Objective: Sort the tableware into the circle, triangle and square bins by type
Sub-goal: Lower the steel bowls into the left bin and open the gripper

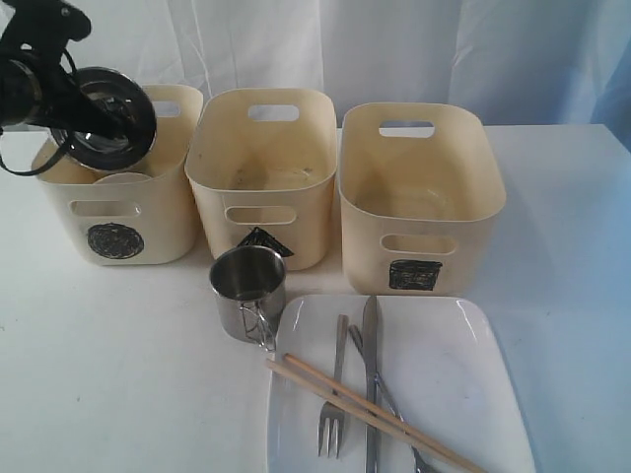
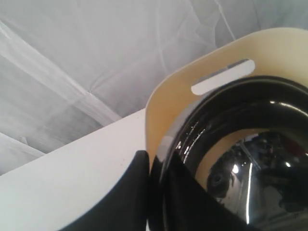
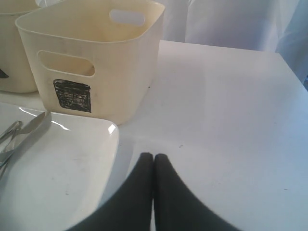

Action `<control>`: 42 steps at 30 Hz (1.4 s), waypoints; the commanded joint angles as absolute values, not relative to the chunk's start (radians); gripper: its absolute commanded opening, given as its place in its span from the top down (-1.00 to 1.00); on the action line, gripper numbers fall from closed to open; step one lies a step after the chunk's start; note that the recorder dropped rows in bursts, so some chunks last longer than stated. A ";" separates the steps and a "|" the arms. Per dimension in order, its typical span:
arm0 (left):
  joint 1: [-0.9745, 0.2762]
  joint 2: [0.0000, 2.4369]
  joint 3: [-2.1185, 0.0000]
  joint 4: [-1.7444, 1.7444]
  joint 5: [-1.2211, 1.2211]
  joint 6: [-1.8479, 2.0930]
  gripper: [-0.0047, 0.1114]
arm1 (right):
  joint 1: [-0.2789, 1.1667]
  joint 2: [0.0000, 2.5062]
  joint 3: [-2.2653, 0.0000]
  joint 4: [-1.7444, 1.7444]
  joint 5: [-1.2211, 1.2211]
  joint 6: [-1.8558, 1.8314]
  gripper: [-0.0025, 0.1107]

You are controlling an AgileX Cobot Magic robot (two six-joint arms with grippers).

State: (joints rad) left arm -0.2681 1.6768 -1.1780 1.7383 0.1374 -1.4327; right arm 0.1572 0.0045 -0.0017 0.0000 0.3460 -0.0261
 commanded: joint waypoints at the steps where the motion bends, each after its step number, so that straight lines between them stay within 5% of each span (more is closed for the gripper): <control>1: -0.269 1.707 -1.190 1.744 0.127 -1.398 0.84 | 0.150 0.000 0.000 0.000 0.342 -0.023 0.96; 11: -0.269 1.718 -1.200 1.744 0.112 -1.406 -0.05 | 0.150 0.000 0.000 0.000 0.342 -0.023 0.96; 42: -0.269 1.470 -1.163 1.708 0.065 -1.544 -0.05 | 0.150 0.000 0.000 0.000 0.342 -0.023 0.96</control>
State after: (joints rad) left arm -0.2681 1.5185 -1.1861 1.7124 0.1027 -1.5344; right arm 0.1572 0.0045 -0.0017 0.0000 0.3460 -0.0261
